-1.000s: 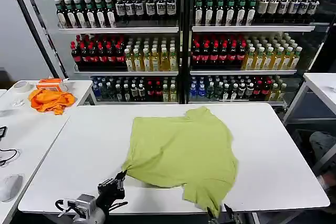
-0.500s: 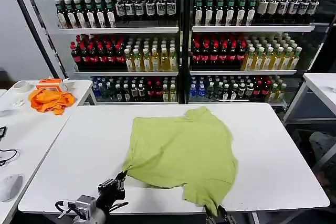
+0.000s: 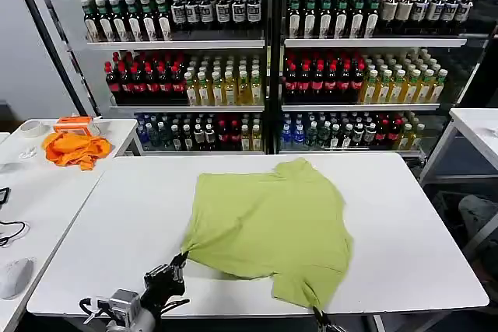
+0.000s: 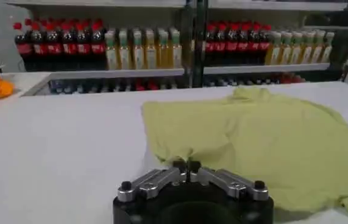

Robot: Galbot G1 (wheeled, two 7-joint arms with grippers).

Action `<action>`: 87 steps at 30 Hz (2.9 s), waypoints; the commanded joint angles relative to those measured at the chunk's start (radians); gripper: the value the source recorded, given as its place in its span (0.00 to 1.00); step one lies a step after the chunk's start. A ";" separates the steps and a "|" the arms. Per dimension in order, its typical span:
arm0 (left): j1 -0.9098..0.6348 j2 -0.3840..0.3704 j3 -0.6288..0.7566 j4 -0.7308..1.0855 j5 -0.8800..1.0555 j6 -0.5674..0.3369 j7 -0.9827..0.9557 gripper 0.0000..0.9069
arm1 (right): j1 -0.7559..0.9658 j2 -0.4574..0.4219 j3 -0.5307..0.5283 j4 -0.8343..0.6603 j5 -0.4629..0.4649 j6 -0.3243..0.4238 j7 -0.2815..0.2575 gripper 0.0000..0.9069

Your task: Fold and organize the clothes.

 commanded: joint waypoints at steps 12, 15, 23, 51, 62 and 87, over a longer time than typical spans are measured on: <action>0.004 0.020 -0.047 -0.048 -0.047 -0.001 0.009 0.02 | 0.008 -0.100 0.190 0.184 0.078 -0.004 0.003 0.00; -0.023 0.032 -0.038 -0.018 -0.051 -0.003 0.010 0.02 | 0.088 -0.134 0.203 0.136 0.111 -0.005 0.005 0.00; -0.119 0.045 0.044 0.121 -0.013 0.010 0.010 0.02 | 0.335 -0.217 0.127 -0.042 0.175 -0.020 0.009 0.00; -0.354 -0.038 0.161 0.362 0.014 -0.016 -0.016 0.02 | 0.654 -0.241 -0.063 -0.342 0.192 -0.031 -0.004 0.00; -0.324 -0.064 0.141 0.342 0.015 -0.034 -0.021 1.00 | 0.600 -0.212 -0.038 -0.307 0.164 -0.026 -0.024 1.00; -0.271 -0.101 0.097 0.375 0.014 -0.067 -0.034 0.60 | 0.478 -0.173 0.055 -0.324 0.261 -0.076 0.008 1.00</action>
